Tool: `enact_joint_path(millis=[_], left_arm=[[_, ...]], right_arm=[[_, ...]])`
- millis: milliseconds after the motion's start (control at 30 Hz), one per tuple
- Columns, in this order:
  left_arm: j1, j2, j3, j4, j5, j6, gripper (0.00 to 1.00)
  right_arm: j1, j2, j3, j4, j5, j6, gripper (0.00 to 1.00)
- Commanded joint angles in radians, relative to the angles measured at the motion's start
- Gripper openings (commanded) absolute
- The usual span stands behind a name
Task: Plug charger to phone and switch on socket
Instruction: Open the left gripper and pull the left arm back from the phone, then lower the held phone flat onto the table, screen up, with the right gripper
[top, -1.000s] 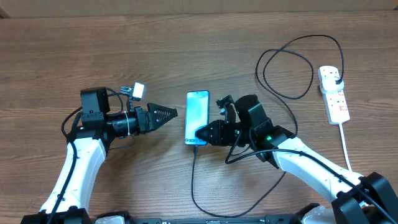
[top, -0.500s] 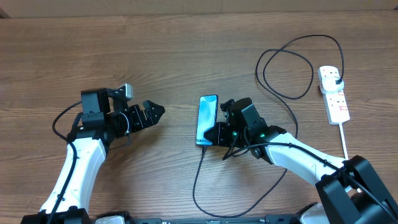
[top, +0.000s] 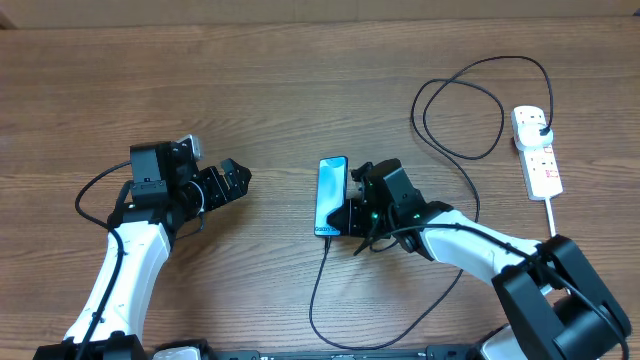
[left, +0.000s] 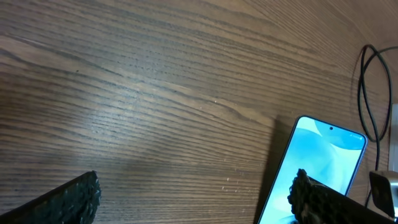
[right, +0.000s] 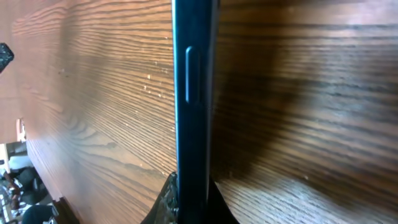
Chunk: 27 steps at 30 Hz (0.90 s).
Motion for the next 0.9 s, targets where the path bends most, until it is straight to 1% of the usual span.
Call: enact_joint_path(millis=[0,167,267,333,633,800,867], left_arm=[[-0.001,-0.017,0.003,0.003,-0.014,-0.009,1.00],[-0.001,-0.017,0.003,0.003,-0.014,-0.009,1.00],[-0.001,-0.017,0.003,0.003,-0.014,-0.009,1.00],[-0.001,-0.017,0.003,0.003,-0.014,-0.009,1.00],[-0.001,-0.017,0.003,0.003,-0.014,-0.009,0.99],[-0.001,-0.017,0.003,0.003,-0.014,-0.009,0.99],[-0.001,-0.017,0.003,0.003,-0.014,-0.009,1.00]], right_arm=[[-0.001,0.022,0.021,0.040,-0.035,-0.023,0.04],[-0.002,0.048,0.021,0.078,-0.059,-0.023,0.16],[-0.002,0.049,0.021,0.082,-0.056,-0.023,0.17],[-0.001,0.049,0.021,0.086,-0.054,-0.023,0.20],[-0.001,0.049,0.021,0.086,-0.005,-0.023,0.25],[-0.002,0.049,0.021,0.085,0.016,-0.023,0.25],[-0.002,0.049,0.021,0.085,0.052,-0.020,0.26]])
